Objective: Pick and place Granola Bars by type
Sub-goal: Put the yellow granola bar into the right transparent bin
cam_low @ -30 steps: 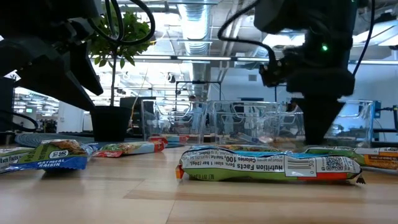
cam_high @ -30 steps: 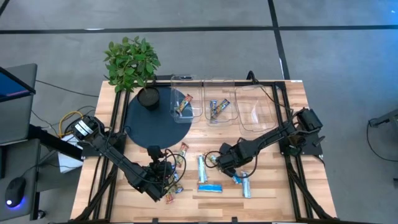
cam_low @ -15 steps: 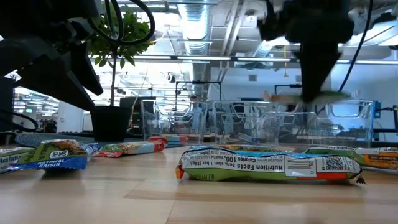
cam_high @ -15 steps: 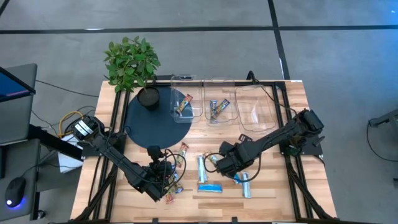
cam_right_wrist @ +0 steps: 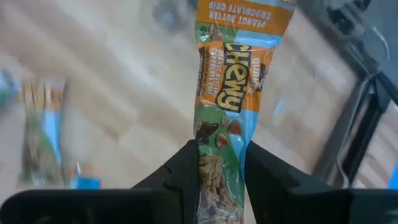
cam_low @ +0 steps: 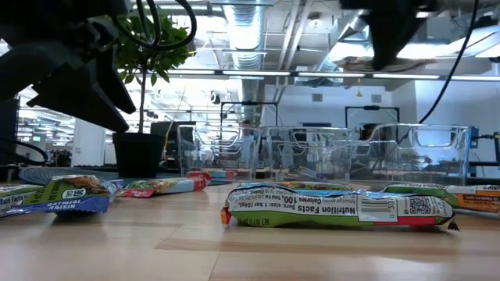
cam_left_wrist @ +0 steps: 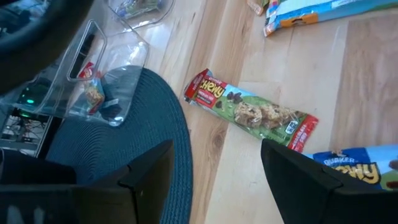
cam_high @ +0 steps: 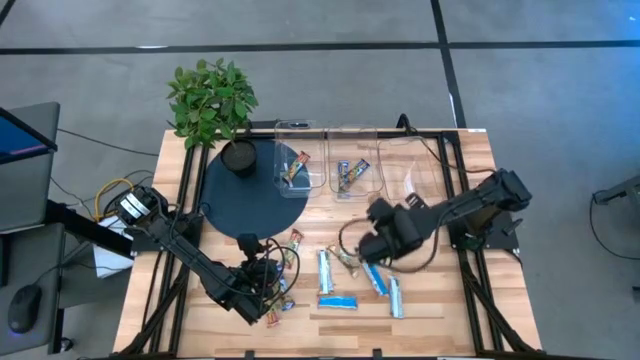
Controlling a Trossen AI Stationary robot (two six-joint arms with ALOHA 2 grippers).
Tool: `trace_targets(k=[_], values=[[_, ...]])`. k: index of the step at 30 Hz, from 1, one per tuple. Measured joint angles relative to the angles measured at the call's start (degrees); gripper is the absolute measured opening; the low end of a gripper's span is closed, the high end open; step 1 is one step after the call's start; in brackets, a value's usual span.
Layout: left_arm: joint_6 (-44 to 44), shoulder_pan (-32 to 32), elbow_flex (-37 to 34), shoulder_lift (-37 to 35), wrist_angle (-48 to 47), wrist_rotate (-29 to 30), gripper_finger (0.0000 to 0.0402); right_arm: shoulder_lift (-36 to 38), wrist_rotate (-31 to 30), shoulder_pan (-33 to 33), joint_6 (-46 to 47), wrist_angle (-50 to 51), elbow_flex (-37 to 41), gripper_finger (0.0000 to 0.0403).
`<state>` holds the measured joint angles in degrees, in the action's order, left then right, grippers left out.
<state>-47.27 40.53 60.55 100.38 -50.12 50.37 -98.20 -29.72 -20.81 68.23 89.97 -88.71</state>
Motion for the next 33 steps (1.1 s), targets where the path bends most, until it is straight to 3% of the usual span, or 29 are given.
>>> trace_targets(k=[20, 27, 33], values=[[-0.79, 0.0, 0.0, 0.0, 1.81, -0.15, 0.0238, 3.86, -0.3, 28.64, -8.87, -0.06, 0.2, 0.0102], [-0.79, 0.0, 0.0, 0.0, 1.78, -0.18, 0.0238, 3.33, 3.53, 39.21, -10.59, -2.39, 8.43, 0.0102], [-0.33, 0.0, 0.0, 0.0, 1.59, -0.17, 0.0238, 3.33, 5.94, 43.55, -15.76, -12.86, 17.28, 0.0102]])
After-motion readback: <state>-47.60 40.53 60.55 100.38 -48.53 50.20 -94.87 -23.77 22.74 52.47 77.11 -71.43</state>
